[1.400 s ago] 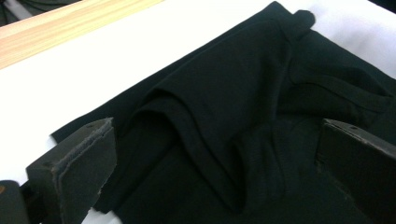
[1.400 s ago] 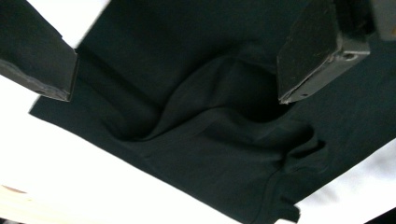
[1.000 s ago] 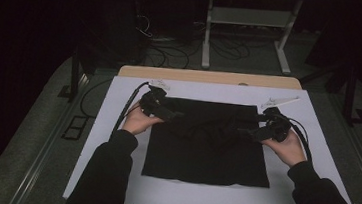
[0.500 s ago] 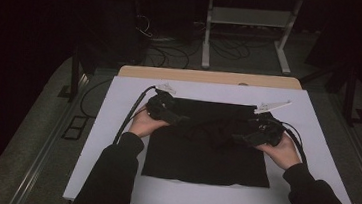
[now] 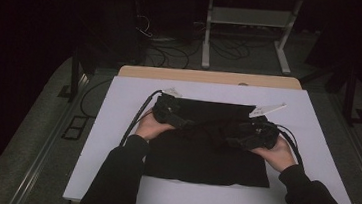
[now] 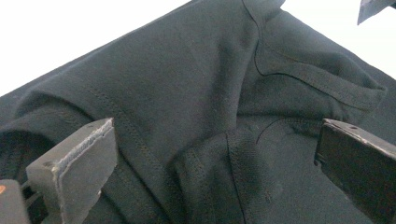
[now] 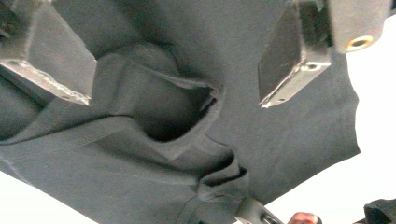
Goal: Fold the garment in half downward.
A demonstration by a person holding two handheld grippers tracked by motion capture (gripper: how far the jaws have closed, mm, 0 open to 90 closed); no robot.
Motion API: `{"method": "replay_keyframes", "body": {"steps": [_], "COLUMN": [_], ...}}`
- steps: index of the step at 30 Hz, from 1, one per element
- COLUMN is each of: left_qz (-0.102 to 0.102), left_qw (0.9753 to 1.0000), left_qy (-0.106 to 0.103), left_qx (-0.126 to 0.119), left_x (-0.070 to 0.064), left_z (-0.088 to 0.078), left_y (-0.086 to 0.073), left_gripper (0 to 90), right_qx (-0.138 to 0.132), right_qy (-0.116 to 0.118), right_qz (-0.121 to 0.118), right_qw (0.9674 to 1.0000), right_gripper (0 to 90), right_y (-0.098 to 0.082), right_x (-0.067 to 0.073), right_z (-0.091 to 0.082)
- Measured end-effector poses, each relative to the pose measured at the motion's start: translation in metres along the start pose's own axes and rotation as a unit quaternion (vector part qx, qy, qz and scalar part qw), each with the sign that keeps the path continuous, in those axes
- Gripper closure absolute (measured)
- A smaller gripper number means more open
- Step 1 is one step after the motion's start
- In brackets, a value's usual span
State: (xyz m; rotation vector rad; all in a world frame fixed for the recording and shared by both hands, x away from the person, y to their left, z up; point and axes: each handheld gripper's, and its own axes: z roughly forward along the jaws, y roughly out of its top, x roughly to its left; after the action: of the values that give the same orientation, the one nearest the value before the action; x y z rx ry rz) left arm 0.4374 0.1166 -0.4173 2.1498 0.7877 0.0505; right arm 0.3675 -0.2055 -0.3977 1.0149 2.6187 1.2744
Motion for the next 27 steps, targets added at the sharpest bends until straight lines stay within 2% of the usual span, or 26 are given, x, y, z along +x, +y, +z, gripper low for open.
{"method": "replay_keyframes", "body": {"steps": [7,10,15,21,25,27], "left_qz": [0.0,0.001,0.005,-0.003,-0.005,0.003], "left_qw": [1.0,1.0,0.9998,0.9997,0.9997,0.9997], "left_qy": [-0.005,-0.007,-0.017,-0.015,-0.018,-0.017], "left_qx": [0.005,0.004,0.011,0.016,0.015,0.016], "left_x": [-0.001,-0.002,-0.003,0.0,0.0,-0.001], "left_z": [0.006,0.007,0.009,0.014,0.016,0.016], "left_y": [-0.001,-0.001,-0.002,-0.004,-0.005,-0.006], "left_gripper": [0.5,5.1,13.3,14.8,21.7,26.9], "right_qx": [0.007,0.01,0.012,0.02,0.026,0.026], "right_qy": [0.003,0.005,0.009,0.017,0.01,0.007], "right_qz": [-0.005,-0.009,-0.019,-0.031,-0.032,-0.033], "right_qw": [1.0,0.9999,0.9997,0.9992,0.9991,0.9991], "right_gripper": [15.1,17.6,27.3,37.8,48.3,52.1], "right_y": [0.0,0.0,0.0,0.0,0.0,0.0], "right_x": [0.003,0.005,0.008,0.011,0.012,0.012], "right_z": [0.006,0.009,0.013,0.019,0.023,0.024]}}
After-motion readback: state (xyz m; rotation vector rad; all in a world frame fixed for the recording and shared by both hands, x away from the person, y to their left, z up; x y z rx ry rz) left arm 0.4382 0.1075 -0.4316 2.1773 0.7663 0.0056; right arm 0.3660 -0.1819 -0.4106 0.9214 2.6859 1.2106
